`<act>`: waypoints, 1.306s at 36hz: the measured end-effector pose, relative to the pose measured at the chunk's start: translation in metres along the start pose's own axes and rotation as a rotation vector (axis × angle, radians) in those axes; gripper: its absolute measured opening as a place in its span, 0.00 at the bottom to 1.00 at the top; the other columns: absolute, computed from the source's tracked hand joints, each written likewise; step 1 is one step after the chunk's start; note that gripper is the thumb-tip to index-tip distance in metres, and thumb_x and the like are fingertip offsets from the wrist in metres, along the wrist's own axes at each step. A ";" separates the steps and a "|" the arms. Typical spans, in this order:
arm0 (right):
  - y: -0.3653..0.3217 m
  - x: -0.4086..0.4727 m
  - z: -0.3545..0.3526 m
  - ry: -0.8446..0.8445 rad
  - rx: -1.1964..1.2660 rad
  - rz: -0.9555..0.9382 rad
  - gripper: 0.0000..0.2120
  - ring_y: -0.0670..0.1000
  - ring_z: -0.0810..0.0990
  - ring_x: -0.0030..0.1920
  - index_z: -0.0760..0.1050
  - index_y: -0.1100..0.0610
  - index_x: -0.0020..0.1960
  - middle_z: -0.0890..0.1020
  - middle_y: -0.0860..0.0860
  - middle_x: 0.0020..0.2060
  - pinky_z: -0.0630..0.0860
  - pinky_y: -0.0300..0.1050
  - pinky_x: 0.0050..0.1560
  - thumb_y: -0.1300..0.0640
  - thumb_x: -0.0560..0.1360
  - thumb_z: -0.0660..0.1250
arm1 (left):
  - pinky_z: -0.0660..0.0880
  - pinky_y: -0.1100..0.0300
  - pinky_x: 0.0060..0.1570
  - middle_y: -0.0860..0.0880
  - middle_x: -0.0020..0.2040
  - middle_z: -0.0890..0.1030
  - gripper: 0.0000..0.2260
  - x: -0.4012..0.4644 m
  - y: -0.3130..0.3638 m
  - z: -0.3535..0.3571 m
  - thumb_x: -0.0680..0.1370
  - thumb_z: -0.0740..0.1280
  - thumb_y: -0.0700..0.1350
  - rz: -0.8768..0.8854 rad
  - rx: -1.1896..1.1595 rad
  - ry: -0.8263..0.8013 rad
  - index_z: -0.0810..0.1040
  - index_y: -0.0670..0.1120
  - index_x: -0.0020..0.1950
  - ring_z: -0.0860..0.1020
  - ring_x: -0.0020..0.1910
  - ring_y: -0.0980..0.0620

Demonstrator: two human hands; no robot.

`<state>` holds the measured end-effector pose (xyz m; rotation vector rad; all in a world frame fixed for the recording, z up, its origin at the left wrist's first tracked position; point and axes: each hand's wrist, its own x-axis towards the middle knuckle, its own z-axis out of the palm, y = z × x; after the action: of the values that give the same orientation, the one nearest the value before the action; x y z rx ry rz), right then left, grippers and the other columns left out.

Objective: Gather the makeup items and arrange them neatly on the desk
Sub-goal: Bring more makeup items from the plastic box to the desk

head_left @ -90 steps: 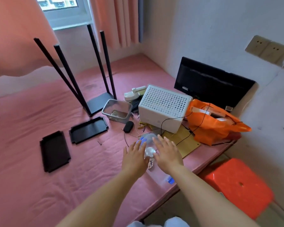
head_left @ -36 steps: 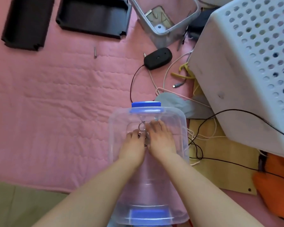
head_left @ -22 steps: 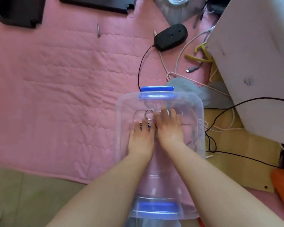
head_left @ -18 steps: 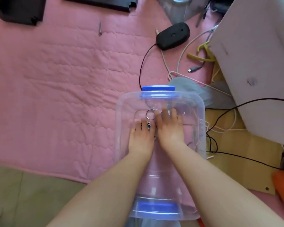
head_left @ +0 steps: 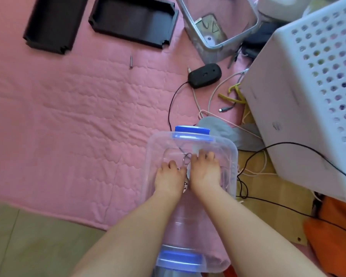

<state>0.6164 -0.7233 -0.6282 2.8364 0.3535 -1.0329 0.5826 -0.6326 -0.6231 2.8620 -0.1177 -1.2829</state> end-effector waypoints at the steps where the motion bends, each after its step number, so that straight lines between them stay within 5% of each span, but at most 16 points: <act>1: 0.001 -0.005 -0.005 0.008 0.003 -0.011 0.16 0.57 0.69 0.60 0.66 0.57 0.65 0.69 0.56 0.61 0.67 0.47 0.56 0.57 0.78 0.56 | 0.67 0.53 0.52 0.41 0.63 0.67 0.20 -0.004 0.001 -0.006 0.75 0.65 0.43 0.000 -0.001 -0.009 0.66 0.47 0.67 0.69 0.60 0.40; 7: 0.005 -0.049 -0.049 0.012 0.076 0.033 0.17 0.57 0.69 0.60 0.64 0.58 0.63 0.68 0.57 0.60 0.68 0.47 0.60 0.57 0.76 0.61 | 0.67 0.54 0.52 0.43 0.61 0.68 0.25 -0.046 0.002 -0.047 0.69 0.72 0.48 0.028 0.006 0.023 0.67 0.50 0.62 0.70 0.58 0.43; 11: 0.008 -0.083 -0.090 0.014 0.139 0.050 0.27 0.56 0.70 0.60 0.64 0.59 0.64 0.67 0.56 0.59 0.70 0.46 0.59 0.49 0.70 0.68 | 0.65 0.56 0.44 0.43 0.60 0.67 0.24 -0.084 -0.006 -0.077 0.68 0.72 0.47 0.011 -0.122 0.150 0.67 0.50 0.61 0.70 0.57 0.43; 15: 0.000 -0.116 -0.130 0.108 0.084 -0.033 0.32 0.58 0.69 0.59 0.60 0.61 0.68 0.68 0.57 0.60 0.67 0.49 0.60 0.44 0.72 0.64 | 0.70 0.53 0.44 0.44 0.61 0.64 0.30 -0.125 -0.024 -0.106 0.67 0.72 0.48 0.003 -0.275 0.214 0.63 0.52 0.66 0.71 0.57 0.42; 18: -0.016 -0.140 -0.158 0.152 0.111 -0.092 0.37 0.61 0.71 0.59 0.50 0.53 0.75 0.68 0.59 0.63 0.68 0.53 0.58 0.45 0.71 0.63 | 0.73 0.51 0.47 0.45 0.61 0.64 0.30 -0.155 -0.044 -0.124 0.68 0.71 0.49 -0.001 -0.311 0.266 0.63 0.52 0.67 0.71 0.57 0.42; 23: -0.058 -0.182 -0.193 0.198 0.233 -0.139 0.26 0.63 0.72 0.55 0.64 0.47 0.68 0.67 0.58 0.61 0.72 0.51 0.50 0.45 0.71 0.63 | 0.72 0.51 0.48 0.46 0.62 0.65 0.29 -0.208 -0.092 -0.139 0.69 0.69 0.52 -0.051 -0.395 0.369 0.63 0.54 0.68 0.73 0.56 0.42; 38: -0.291 -0.259 -0.247 0.367 0.180 -0.433 0.26 0.60 0.71 0.55 0.63 0.48 0.67 0.69 0.55 0.59 0.70 0.51 0.53 0.40 0.71 0.60 | 0.72 0.55 0.44 0.47 0.61 0.67 0.33 -0.373 -0.303 -0.119 0.67 0.72 0.57 -0.288 -0.503 0.641 0.62 0.56 0.68 0.75 0.55 0.44; 47: -0.449 -0.289 -0.255 0.357 0.072 -0.613 0.27 0.61 0.70 0.59 0.60 0.49 0.69 0.68 0.55 0.63 0.71 0.51 0.55 0.43 0.73 0.60 | 0.73 0.54 0.51 0.47 0.60 0.67 0.35 -0.460 -0.434 -0.072 0.66 0.72 0.58 -0.474 -0.592 0.795 0.62 0.57 0.69 0.72 0.58 0.46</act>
<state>0.4472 -0.2968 -0.2546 3.0365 1.3008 -0.5895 0.3601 -0.1698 -0.2471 2.6571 0.8170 -0.0424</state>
